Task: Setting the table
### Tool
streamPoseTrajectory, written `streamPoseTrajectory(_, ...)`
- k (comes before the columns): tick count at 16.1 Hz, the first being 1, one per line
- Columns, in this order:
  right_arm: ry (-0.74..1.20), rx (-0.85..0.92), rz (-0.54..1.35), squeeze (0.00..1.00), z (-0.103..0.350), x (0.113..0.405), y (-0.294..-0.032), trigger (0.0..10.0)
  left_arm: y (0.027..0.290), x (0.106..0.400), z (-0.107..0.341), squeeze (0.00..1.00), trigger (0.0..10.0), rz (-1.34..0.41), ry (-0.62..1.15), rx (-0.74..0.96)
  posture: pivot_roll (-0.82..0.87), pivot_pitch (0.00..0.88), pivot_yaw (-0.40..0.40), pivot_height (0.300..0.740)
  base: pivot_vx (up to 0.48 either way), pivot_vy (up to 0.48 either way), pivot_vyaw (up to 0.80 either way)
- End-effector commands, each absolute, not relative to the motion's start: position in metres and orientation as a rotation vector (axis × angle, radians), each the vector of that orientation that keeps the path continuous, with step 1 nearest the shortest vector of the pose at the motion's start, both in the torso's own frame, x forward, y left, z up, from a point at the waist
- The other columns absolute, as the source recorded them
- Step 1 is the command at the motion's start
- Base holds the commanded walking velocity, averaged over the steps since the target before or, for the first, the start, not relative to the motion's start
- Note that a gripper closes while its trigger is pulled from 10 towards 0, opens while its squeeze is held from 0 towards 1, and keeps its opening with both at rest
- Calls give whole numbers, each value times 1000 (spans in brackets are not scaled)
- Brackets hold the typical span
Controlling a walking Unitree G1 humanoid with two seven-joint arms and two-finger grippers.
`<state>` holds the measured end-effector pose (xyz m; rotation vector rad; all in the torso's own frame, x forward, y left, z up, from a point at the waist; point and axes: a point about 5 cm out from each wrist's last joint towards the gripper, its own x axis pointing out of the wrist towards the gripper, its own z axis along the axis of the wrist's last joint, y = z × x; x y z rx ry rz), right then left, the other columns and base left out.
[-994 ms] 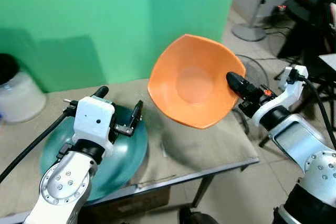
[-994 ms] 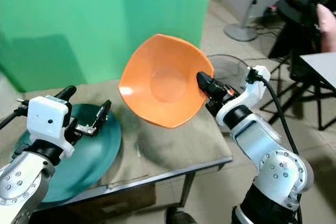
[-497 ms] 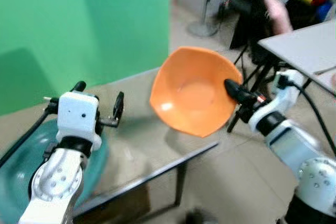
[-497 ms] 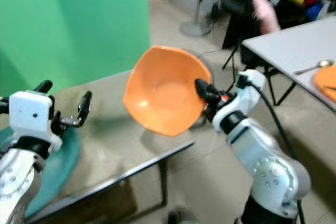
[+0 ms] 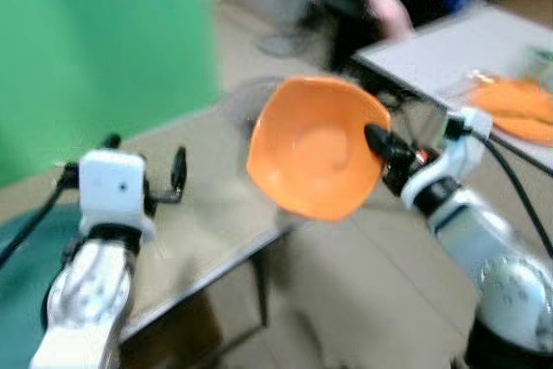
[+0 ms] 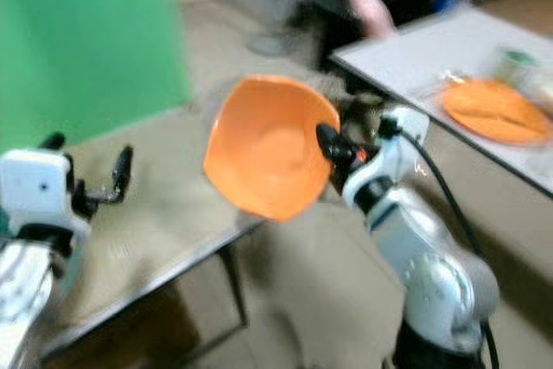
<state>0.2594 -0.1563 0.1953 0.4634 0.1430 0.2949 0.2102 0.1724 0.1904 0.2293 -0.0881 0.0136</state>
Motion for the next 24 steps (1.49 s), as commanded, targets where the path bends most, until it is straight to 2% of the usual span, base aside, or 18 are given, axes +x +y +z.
streamPoseTrajectory(1, 80, 439, 227, 0, 202, 261, -166, 10000, 171, 210, 193, 0, 10000, 8, -115, 225, -78, 0, 3, 740, 0, 0, -800)
streamPoseTrajectory(6, 56, 432, 109, 0, 201, 267, -173, 10000, 167, 212, 190, 0, 10000, -29, -108, 198, -90, 0, 3, 740, 171, 0, -800)
streamPoseTrajectory(21, 38, 427, 86, 0, 207, 273, -178, 10000, 162, 215, 186, 0, 10000, -66, -119, 192, -110, 0, -4, 740, 381, 0, -800)
streamPoseTrajectory(24, 31, 497, 91, 0, 210, 275, -177, 10000, 160, 216, 188, 0, 10000, -85, -131, 198, -110, 0, -3, 740, 380, 0, -202)
